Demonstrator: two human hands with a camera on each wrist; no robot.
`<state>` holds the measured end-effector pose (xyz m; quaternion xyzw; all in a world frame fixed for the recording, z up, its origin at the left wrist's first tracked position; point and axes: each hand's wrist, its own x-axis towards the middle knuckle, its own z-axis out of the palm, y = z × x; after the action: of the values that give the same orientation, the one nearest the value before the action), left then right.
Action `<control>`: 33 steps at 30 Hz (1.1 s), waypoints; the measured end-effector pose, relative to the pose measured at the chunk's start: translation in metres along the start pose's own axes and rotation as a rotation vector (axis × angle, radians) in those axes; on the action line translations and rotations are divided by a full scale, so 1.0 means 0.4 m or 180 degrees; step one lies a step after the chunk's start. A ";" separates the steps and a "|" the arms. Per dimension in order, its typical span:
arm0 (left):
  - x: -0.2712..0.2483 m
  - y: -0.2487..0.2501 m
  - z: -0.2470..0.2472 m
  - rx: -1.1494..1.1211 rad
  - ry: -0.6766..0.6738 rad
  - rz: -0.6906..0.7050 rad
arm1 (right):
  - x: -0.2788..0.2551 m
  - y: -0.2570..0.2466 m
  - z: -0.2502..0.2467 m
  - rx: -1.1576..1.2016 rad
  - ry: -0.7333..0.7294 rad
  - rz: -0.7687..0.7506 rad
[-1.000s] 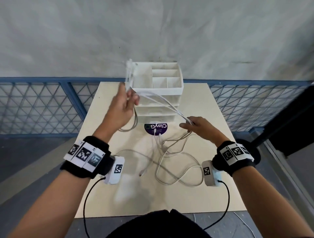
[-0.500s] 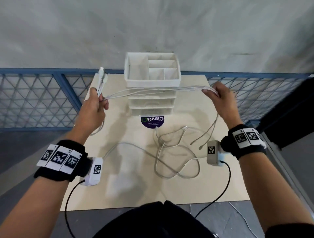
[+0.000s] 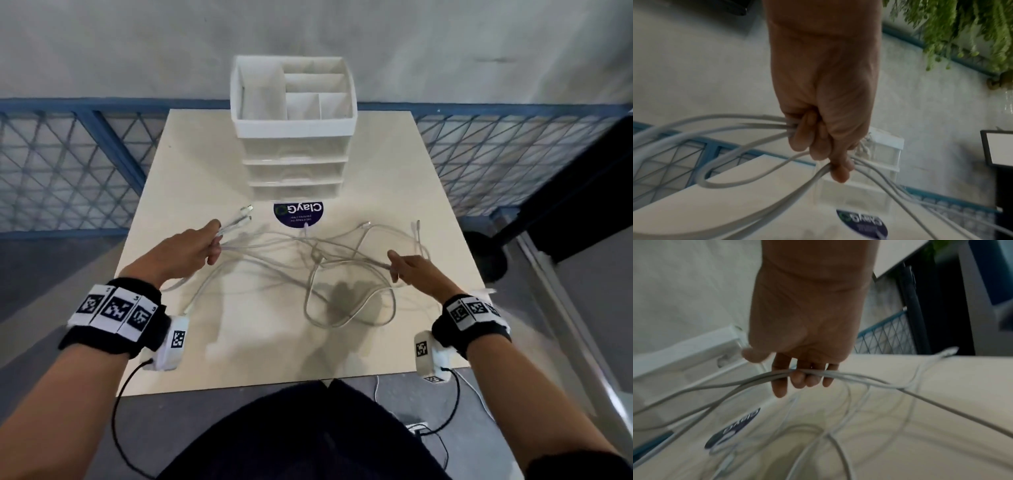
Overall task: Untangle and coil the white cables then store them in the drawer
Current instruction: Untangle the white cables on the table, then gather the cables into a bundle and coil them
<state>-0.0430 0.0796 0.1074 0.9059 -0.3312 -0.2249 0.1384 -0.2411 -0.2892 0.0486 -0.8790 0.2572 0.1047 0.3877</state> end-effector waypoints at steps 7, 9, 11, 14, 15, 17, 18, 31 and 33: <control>-0.022 0.010 0.051 0.0187 -0.0503 -0.0377 | 0.087 -0.022 0.098 -0.0602 -0.0046 0.0022; -0.036 0.012 0.064 0.0233 -0.0643 -0.0383 | 0.130 -0.075 0.128 -0.0462 0.0225 -0.0239; -0.046 0.010 0.075 0.0177 -0.0722 -0.0419 | 0.171 -0.135 0.170 -0.0427 0.0168 -0.0479; -0.048 0.018 0.082 -0.0081 -0.0749 -0.0421 | 0.218 -0.195 0.232 -0.0525 -0.0220 -0.0488; -0.048 0.020 0.082 -0.0123 -0.0779 -0.0352 | 0.228 -0.203 0.247 -0.0595 -0.0325 -0.0465; -0.045 0.015 0.081 -0.0295 -0.0835 -0.0280 | 0.243 -0.207 0.262 -0.0609 -0.0328 -0.0448; -0.039 0.012 0.079 -0.0410 -0.0836 -0.0263 | 0.248 -0.209 0.258 -0.0511 -0.0250 -0.0446; 0.086 0.216 0.027 -0.2768 0.0575 -0.0011 | 0.073 -0.347 0.078 0.1362 -0.0407 -0.1156; 0.090 0.241 0.020 -0.3044 0.0560 0.0130 | 0.044 -0.362 0.082 0.1440 -0.0421 -0.1252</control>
<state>-0.0744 -0.0166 0.1276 0.7496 -0.1955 -0.2717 0.5710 -0.1485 -0.1896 0.1106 -0.7946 0.0730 0.0247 0.6023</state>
